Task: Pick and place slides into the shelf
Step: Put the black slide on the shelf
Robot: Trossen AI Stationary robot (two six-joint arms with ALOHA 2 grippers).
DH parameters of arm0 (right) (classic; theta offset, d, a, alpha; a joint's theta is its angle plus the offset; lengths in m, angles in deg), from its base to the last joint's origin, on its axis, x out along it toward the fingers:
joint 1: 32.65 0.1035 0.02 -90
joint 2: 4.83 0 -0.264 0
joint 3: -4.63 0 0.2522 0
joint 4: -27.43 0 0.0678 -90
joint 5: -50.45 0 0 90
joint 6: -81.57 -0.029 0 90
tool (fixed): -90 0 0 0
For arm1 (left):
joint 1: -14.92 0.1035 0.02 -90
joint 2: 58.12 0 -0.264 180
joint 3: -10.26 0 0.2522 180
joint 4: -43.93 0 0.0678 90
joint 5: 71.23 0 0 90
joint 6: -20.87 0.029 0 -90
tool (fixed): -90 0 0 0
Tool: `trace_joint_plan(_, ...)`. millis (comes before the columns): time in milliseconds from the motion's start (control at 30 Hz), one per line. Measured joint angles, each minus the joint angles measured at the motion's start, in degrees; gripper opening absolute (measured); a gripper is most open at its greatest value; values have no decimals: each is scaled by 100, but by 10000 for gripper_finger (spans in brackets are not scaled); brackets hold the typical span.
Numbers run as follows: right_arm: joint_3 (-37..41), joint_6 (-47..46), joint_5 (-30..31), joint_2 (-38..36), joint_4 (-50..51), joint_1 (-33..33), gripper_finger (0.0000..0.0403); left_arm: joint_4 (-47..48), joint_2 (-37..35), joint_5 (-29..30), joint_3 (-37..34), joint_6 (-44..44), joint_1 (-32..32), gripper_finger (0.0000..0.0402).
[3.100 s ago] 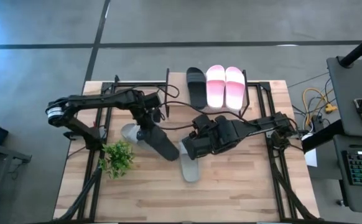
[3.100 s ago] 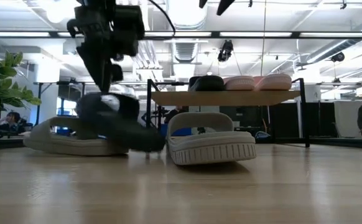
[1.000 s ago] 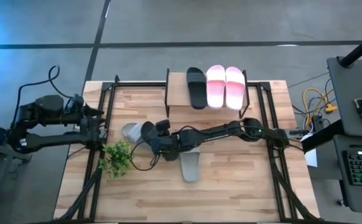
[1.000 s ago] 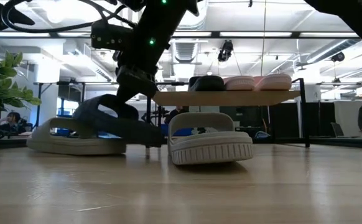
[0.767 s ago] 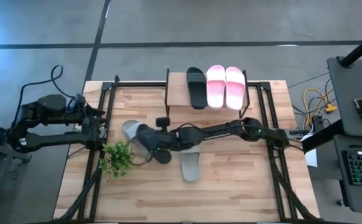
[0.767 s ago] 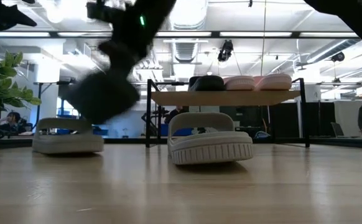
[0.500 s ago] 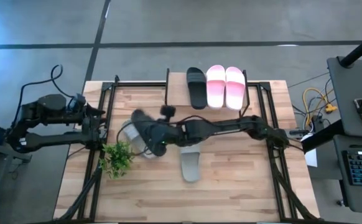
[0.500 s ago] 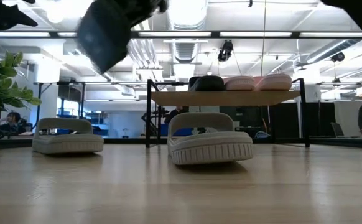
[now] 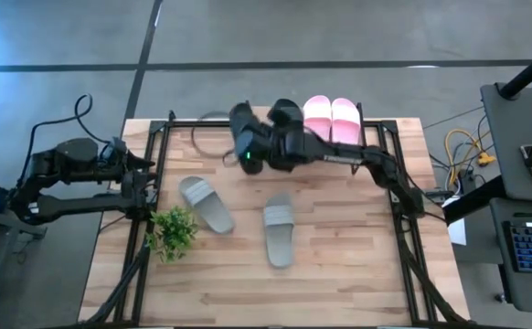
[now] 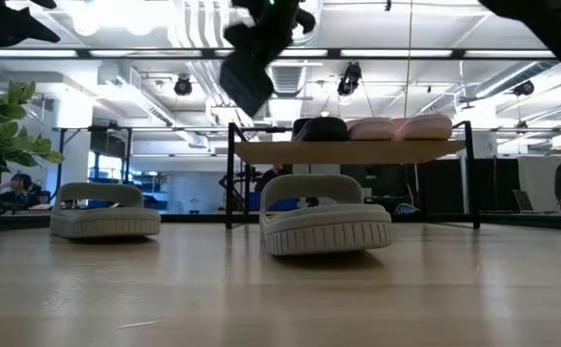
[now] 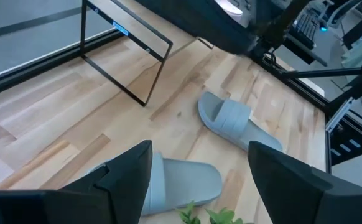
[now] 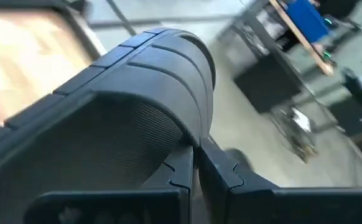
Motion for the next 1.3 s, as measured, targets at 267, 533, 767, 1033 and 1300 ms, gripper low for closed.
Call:
trace_joint_plan(267,0,482,204,31,266,-592,9,21,-4,-8,0,2,0,250)
trace_joint_plan(533,211,590,-34,92,360,-702,9,20,-7,-2,-2,4,0,250)
trace_joint_plan(767,632,600,-143,157,301,-782,9,15,-7,-2,-2,4,0,250)
trace_joint_plan(1033,671,260,215,168,343,-859,9,13,-7,-2,-2,4,0,250)
trace_joint_plan(1300,682,280,211,168,335,-920,9,-2,-7,-2,-4,4,0,250)
